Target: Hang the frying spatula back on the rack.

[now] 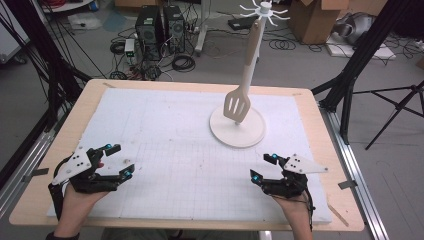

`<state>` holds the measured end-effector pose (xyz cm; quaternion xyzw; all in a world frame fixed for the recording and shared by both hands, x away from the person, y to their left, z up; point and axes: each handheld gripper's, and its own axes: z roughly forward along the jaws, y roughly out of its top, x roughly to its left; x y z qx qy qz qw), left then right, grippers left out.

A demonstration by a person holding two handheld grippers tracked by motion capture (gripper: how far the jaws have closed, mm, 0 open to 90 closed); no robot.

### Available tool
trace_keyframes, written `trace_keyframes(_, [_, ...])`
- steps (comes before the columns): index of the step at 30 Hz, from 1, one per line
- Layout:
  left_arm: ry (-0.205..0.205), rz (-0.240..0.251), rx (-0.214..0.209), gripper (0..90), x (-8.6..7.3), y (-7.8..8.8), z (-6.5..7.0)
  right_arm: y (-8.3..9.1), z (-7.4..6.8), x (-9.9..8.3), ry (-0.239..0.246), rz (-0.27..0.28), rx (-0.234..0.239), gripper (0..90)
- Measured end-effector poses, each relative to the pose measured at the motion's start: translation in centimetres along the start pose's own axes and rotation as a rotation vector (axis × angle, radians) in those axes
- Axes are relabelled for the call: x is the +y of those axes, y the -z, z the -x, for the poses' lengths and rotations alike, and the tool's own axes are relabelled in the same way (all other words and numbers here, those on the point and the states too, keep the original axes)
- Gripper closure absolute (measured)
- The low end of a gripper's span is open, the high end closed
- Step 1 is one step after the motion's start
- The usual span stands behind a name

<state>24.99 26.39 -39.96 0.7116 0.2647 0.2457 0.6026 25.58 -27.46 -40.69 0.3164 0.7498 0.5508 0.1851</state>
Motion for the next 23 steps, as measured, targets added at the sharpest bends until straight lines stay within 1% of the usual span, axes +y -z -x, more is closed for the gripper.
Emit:
trace_keyframes(3, [0.001, -0.008, 0.001, 19.7, -0.30, -0.04, -0.06, 0.17, 0.26, -0.56, -0.005, -0.006, -0.007, 23.6])
trace_keyframes(4, [0.001, -0.007, 0.001, 19.7, -0.35, -0.08, -0.09, 0.29, 0.32, -0.67, -0.004, -0.011, -0.020, 23.5])
trace_keyframes(7, [0.003, -0.009, -0.002, 20.0, -0.33, -0.20, -0.08, 0.55, 0.44, -0.80, -0.008, -0.007, -0.020, 23.7])
trace_keyframes(9, [0.001, -0.009, -0.008, 20.3, -0.21, -0.27, 0.07, 0.55, 0.51, -0.84, -0.011, -0.017, -0.014, 23.8])
trace_keyframes(11, [-0.002, -0.010, -0.010, 20.4, -0.14, -0.31, 0.15, 0.44, 0.52, -0.91, -0.014, -0.032, -0.016, 23.7])
trace_keyframes(12, [-0.001, -0.014, -0.011, 20.3, -0.10, -0.29, 0.18, 0.37, 0.59, -0.96, -0.008, -0.033, -0.020, 23.6])
trace_keyframes(13, [-0.002, -0.013, -0.013, 20.4, -0.07, -0.28, 0.21, 0.36, 0.55, -0.97, -0.013, -0.036, -0.019, 23.5])
trace_keyframes(18, [0.000, -0.010, -0.009, 20.3, -0.06, -0.22, 0.19, 0.39, 0.61, -0.92, -0.004, -0.031, -0.017, 23.2])
trace_keyframes(22, [0.004, -0.014, -0.009, 20.3, -0.11, -0.35, 0.15, 0.52, 0.77, -0.99, -0.018, -0.036, -0.022, 22.5])
trace_keyframes(23, [0.007, -0.018, -0.007, 20.2, -0.07, -0.46, 0.11, 0.51, 0.87, -1.00, -0.013, -0.036, -0.020, 22.4])
